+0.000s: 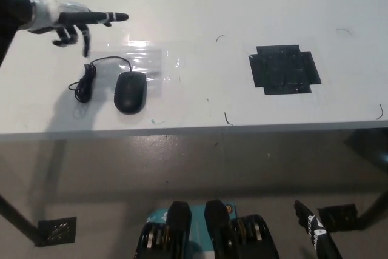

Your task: The robot uses left hand to click on the left button of the black mouse, which is placed on the left area of the table

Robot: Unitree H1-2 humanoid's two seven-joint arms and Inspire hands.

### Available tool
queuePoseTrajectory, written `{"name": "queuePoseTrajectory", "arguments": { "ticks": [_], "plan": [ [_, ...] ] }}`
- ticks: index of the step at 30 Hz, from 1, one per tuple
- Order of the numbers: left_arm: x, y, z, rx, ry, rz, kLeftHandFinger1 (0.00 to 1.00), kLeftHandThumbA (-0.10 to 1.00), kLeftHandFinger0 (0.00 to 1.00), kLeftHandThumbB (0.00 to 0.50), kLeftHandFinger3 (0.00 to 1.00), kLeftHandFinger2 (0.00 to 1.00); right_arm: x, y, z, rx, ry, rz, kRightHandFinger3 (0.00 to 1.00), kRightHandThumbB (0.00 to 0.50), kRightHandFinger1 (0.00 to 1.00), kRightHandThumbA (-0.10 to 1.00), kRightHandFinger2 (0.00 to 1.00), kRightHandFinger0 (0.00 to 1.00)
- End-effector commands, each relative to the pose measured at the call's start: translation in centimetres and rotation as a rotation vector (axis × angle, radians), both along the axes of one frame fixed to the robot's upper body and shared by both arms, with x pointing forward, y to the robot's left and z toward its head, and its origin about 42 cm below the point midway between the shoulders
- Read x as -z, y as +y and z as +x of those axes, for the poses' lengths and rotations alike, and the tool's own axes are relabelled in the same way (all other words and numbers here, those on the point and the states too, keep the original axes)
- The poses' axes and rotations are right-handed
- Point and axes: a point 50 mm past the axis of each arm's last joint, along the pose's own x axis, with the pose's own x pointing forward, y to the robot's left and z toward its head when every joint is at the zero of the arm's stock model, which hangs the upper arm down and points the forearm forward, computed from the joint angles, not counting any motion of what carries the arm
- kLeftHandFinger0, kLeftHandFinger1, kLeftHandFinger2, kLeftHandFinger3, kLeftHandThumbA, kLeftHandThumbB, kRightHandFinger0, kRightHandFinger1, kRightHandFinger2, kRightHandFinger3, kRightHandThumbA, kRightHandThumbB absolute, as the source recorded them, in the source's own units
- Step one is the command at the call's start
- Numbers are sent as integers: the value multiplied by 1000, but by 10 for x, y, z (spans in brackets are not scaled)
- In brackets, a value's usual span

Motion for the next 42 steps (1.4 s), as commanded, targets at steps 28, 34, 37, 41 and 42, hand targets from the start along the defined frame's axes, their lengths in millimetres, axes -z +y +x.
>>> {"name": "queuePoseTrajectory", "arguments": {
  "ticks": [28,34,37,41,42],
  "plan": [
    [-8,-32,13,-3,75,146,335,1000,5,342,1000,805,-19,-8,12,11,-102,13,1000,110,1000,1000,1000,1000],
    [-4,-32,15,-7,101,129,385,1000,38,360,1000,883,-19,-9,11,9,-98,14,1000,115,1000,1000,1000,1000],
    [-1,-34,12,2,96,142,230,1000,0,324,1000,668,-20,-9,10,9,-97,12,1000,115,1000,1000,1000,1000],
    [7,-38,12,6,111,155,228,1000,0,320,1000,662,-18,-10,9,13,-97,7,1000,111,1000,1000,1000,1000],
    [9,-39,12,10,111,166,246,1000,0,328,1000,689,-18,-10,9,12,-95,0,1000,108,1000,1000,1000,1000]
  ]
}}
